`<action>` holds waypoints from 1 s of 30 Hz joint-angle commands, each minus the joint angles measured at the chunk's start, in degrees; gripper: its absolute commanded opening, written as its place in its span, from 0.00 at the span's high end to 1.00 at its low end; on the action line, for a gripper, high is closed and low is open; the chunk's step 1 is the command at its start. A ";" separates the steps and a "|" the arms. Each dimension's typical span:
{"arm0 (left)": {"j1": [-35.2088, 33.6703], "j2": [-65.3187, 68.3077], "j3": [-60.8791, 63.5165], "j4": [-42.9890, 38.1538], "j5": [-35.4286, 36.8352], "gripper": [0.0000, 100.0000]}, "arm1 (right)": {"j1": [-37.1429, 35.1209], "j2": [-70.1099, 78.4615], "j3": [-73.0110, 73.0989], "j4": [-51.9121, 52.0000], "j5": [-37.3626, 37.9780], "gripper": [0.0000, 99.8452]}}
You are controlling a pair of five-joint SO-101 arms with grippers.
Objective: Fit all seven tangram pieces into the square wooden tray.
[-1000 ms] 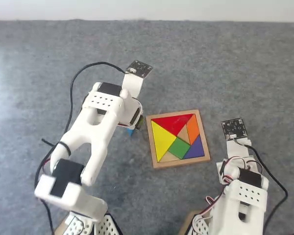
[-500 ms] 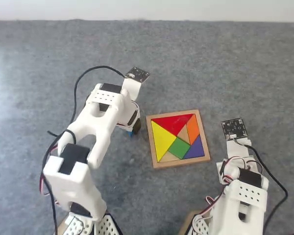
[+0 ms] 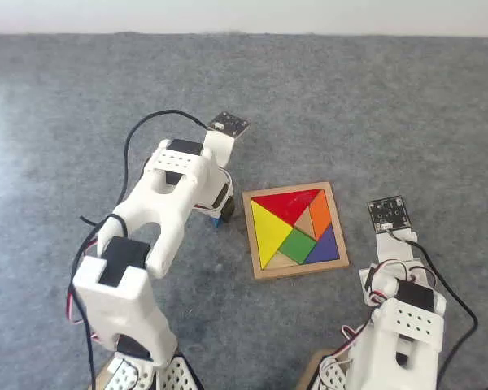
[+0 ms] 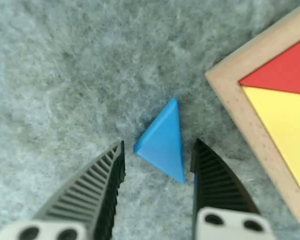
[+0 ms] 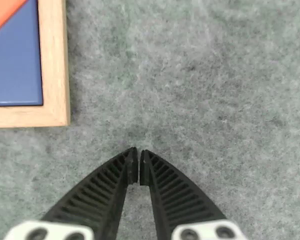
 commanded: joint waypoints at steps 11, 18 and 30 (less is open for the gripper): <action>3.78 3.60 -4.44 1.14 1.58 0.83 | 0.40 -1.36 -0.26 0.57 -0.35 0.97; 3.34 3.43 -5.67 3.34 1.67 0.86 | 0.40 -1.36 -0.26 0.57 -0.35 0.97; 2.99 -4.22 -3.82 5.71 1.93 0.86 | 0.40 -1.36 -0.26 0.57 -0.26 0.97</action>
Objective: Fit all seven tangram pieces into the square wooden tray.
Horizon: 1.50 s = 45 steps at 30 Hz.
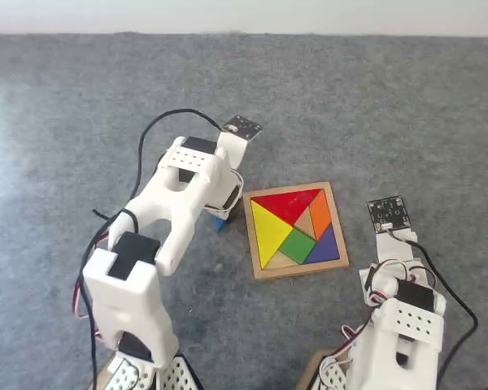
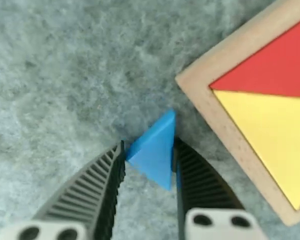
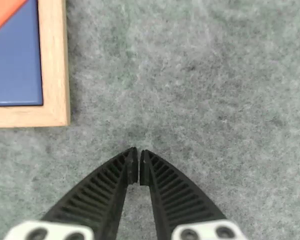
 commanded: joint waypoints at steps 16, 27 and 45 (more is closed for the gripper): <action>0.00 -15.21 7.69 -1.67 -0.09 0.81 | 0.40 -1.36 -0.26 0.57 -0.53 0.97; 0.00 -1.14 1.10 -2.90 -1.05 0.80 | 0.40 -1.36 -0.26 0.66 -0.53 0.97; 0.00 0.09 0.92 -2.90 -1.32 0.93 | 0.40 -1.36 -0.26 0.66 -0.44 0.97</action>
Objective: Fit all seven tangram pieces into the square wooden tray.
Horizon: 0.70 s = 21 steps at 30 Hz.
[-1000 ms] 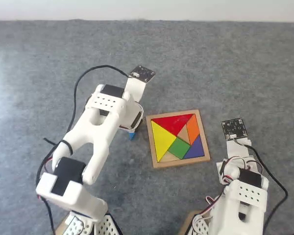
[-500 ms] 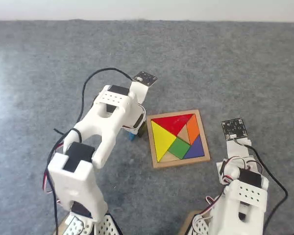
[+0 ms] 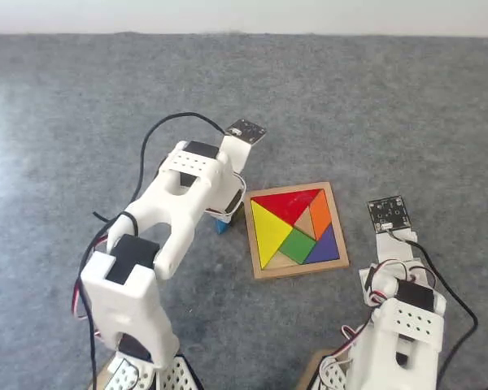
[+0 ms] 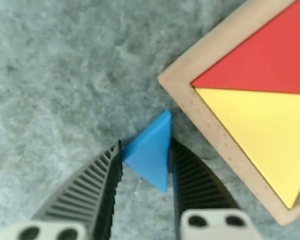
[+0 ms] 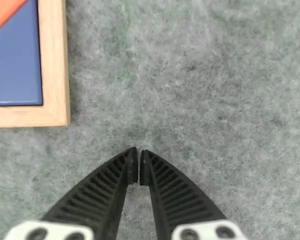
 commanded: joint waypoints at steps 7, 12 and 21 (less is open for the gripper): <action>-0.97 -1.41 -1.80 0.70 -0.35 0.93 | 0.40 -1.36 -0.26 0.66 -0.44 0.97; -4.40 -8.00 -1.19 2.46 -0.70 0.93 | 0.40 -1.36 -0.26 0.57 -0.44 0.97; -5.45 -14.68 2.42 2.73 -2.02 0.93 | 0.40 -1.36 -0.26 0.57 -0.62 0.97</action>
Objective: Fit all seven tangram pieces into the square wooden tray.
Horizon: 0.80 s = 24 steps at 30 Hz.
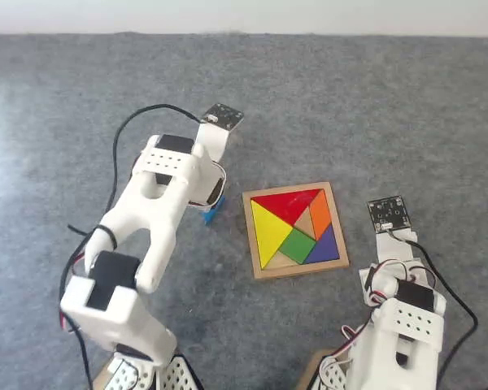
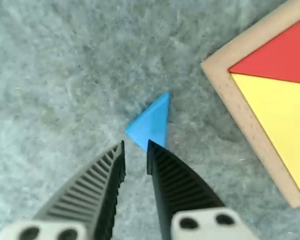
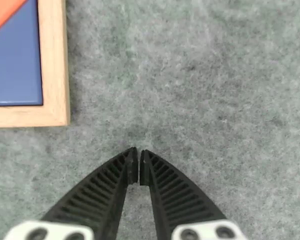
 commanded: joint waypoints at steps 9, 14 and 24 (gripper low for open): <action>-0.62 0.35 -0.48 -2.11 -3.87 0.81 | 0.40 -1.36 -0.26 0.57 -0.62 0.97; -0.62 5.10 -2.77 -2.29 -4.40 0.81 | 0.40 -1.36 -0.26 0.66 -0.62 0.97; -0.70 14.33 -8.84 -0.79 -5.54 0.83 | 0.40 -1.36 -0.26 0.66 -0.53 0.97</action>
